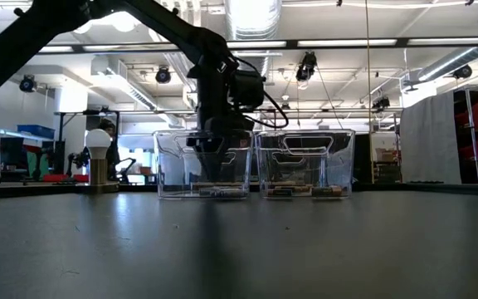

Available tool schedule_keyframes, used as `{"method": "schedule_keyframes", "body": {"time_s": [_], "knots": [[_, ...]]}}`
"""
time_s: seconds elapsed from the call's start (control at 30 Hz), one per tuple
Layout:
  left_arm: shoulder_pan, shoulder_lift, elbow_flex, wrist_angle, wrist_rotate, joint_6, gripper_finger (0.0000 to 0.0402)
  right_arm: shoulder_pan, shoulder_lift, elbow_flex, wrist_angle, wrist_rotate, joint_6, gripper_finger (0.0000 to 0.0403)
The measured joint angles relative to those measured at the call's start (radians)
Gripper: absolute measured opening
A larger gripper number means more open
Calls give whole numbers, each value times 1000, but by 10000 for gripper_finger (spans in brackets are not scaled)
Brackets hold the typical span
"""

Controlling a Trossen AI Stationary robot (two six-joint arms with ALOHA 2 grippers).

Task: Sort batteries
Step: Put the white battery into the left transparent bin

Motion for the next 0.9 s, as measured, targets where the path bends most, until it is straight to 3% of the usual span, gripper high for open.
{"method": "schedule_keyframes", "body": {"time_s": [0.13,0.33,0.47,0.6,0.7,0.9], "knots": [[-7,-60,24,-62,0,-28,83,0,-9,0,0,-3,-52,203],[-94,-303,18,-95,-3,-185,91,-14,-23,0,0,41,-106,203],[-248,-495,-10,-97,-71,-292,91,-15,-22,-3,0,153,-132,203],[-489,-656,-90,-95,-168,-422,91,-18,-21,-23,1,241,-141,203],[-691,-741,-188,-95,-230,-627,91,-28,-21,-45,8,280,-142,203],[-1065,-805,-455,-73,-275,-1296,93,-63,-21,-88,28,342,-144,203]]}}
